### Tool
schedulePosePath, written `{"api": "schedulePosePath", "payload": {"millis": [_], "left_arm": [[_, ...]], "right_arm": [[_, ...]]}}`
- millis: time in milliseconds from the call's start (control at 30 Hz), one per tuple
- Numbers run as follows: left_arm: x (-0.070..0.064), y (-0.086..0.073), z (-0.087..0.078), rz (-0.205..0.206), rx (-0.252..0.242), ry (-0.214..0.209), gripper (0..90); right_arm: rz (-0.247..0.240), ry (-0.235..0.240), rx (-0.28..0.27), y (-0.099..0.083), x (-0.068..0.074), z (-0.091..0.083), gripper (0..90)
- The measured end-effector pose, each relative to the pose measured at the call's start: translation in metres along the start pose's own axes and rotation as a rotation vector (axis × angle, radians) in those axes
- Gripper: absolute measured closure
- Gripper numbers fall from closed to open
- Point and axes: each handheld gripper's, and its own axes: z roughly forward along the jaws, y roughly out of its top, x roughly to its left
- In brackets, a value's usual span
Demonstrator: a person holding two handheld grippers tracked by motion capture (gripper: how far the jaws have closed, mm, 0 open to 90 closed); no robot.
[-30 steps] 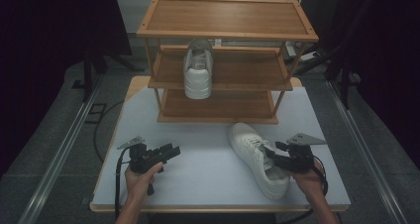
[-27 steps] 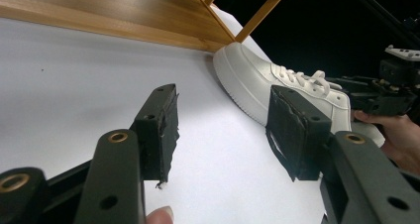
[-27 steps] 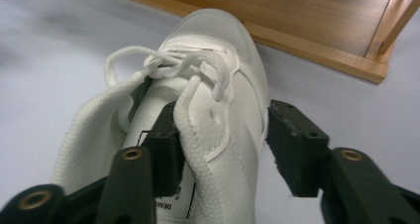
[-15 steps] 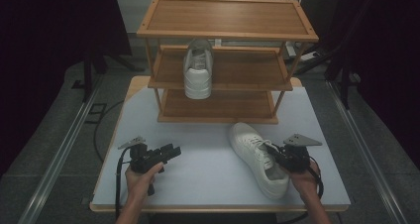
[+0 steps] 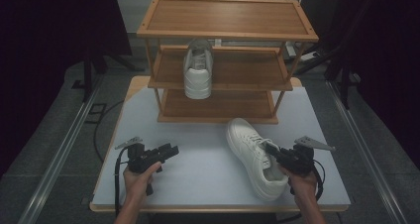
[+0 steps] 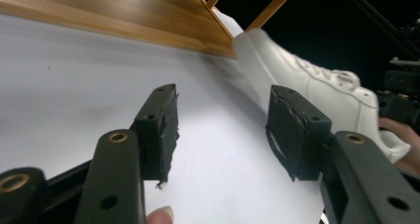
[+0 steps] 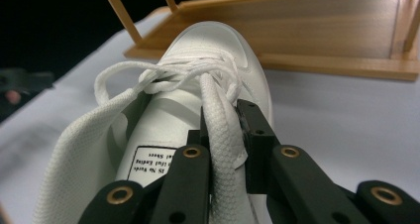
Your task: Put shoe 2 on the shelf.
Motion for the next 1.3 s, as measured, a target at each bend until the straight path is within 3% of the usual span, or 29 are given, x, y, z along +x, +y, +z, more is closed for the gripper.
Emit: {"api": "schedulePosePath", "payload": {"millis": [567, 700, 900, 1300], "left_arm": [[0.001, 0.001, -0.002, -0.006, -0.008, 0.001, 46.4], [0.002, 0.001, -0.003, -0.005, -0.008, 0.001, 46.4], [0.002, 0.001, -0.003, -0.006, -0.011, 0.003, 46.4], [0.004, 0.001, -0.003, -0.003, -0.003, 0.009, 46.5]], "right_arm": [[-0.024, 0.131, -0.141, 0.029, 0.042, -0.04, 82.6], [-0.032, 0.134, -0.196, 0.041, 0.054, -0.05, 82.6], [-0.019, 0.153, -0.237, 0.06, 0.06, -0.058, 82.7], [0.016, 0.106, -0.307, 0.094, 0.058, -0.048, 82.8]]}}
